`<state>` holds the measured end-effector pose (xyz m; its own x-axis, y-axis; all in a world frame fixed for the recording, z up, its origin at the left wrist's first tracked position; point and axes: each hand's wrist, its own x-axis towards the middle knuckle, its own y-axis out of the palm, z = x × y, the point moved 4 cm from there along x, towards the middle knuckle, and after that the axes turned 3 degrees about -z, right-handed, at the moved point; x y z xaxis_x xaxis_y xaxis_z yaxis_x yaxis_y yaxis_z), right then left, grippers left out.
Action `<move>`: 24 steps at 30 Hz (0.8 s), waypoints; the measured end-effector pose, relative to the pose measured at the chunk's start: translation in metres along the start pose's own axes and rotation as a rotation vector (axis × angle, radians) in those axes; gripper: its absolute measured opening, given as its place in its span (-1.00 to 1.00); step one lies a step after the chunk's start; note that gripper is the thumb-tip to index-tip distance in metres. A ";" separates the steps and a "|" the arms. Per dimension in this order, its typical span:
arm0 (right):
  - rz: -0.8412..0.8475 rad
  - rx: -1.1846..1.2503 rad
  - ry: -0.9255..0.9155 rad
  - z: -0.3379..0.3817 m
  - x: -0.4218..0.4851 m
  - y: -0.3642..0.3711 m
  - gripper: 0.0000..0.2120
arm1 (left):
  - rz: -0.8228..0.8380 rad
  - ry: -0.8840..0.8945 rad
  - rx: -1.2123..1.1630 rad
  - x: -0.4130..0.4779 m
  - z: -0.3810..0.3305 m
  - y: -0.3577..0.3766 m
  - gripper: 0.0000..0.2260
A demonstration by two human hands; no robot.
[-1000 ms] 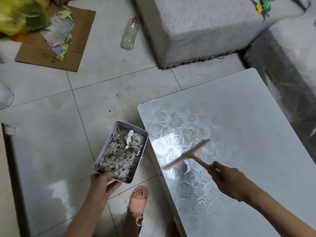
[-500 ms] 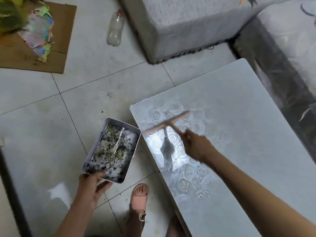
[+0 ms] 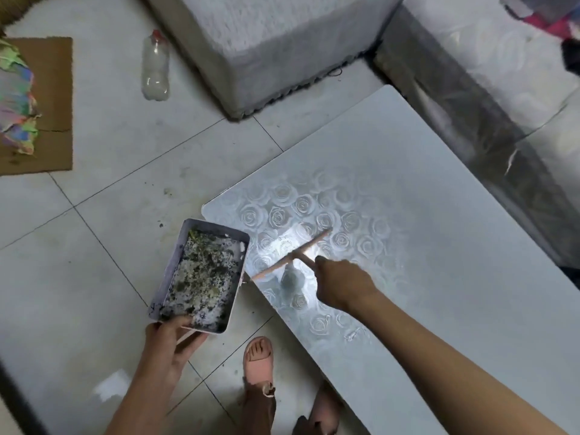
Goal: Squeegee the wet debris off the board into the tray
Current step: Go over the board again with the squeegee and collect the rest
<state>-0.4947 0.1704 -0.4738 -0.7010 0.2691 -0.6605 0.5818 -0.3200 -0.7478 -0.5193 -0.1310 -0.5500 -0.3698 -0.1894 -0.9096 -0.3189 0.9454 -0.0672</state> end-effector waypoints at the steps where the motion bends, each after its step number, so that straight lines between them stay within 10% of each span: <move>1: 0.033 -0.002 0.016 -0.010 -0.010 0.009 -0.67 | 0.004 -0.004 0.017 -0.002 0.000 0.003 -0.59; 11: -0.094 0.392 0.118 -0.117 -0.107 0.059 -0.73 | 0.035 -0.023 0.150 -0.034 0.008 0.034 -0.73; 24: 0.042 0.280 0.458 -0.322 -0.321 0.242 -0.97 | 0.145 -0.004 0.254 -0.095 0.078 0.074 -0.85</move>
<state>0.0037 0.2992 -0.4646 -0.3914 0.5999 -0.6978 0.4294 -0.5517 -0.7150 -0.4399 -0.0223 -0.5005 -0.3922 -0.0471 -0.9187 -0.0339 0.9988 -0.0368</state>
